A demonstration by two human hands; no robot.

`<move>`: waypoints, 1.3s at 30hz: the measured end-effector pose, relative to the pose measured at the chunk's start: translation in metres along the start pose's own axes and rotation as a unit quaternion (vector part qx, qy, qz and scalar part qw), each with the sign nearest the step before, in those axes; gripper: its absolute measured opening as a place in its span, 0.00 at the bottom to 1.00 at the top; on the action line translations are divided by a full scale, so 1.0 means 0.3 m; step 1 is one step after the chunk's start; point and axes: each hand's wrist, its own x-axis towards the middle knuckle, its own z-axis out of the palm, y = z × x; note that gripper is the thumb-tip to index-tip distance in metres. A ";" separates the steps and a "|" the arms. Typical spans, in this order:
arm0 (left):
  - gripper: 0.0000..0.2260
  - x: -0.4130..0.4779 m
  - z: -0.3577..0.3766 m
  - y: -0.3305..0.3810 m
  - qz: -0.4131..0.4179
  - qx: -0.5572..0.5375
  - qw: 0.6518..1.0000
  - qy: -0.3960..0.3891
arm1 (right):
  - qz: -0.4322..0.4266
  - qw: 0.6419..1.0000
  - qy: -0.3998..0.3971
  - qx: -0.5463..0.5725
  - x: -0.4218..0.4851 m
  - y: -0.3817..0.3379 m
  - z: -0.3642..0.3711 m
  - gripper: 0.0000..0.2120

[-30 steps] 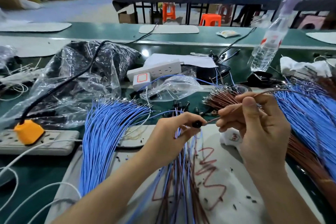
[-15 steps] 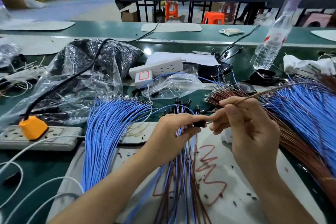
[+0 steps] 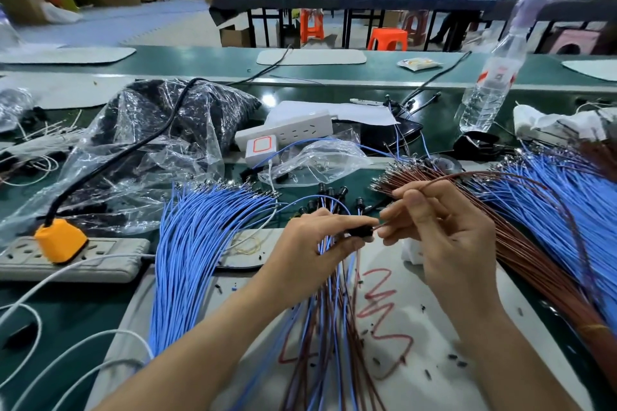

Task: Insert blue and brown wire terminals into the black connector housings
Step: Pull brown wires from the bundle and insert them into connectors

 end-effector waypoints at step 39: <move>0.09 0.002 -0.013 0.004 -0.051 -0.111 0.992 0.003 | 0.134 0.990 -0.051 -0.001 -0.002 0.043 0.011 0.14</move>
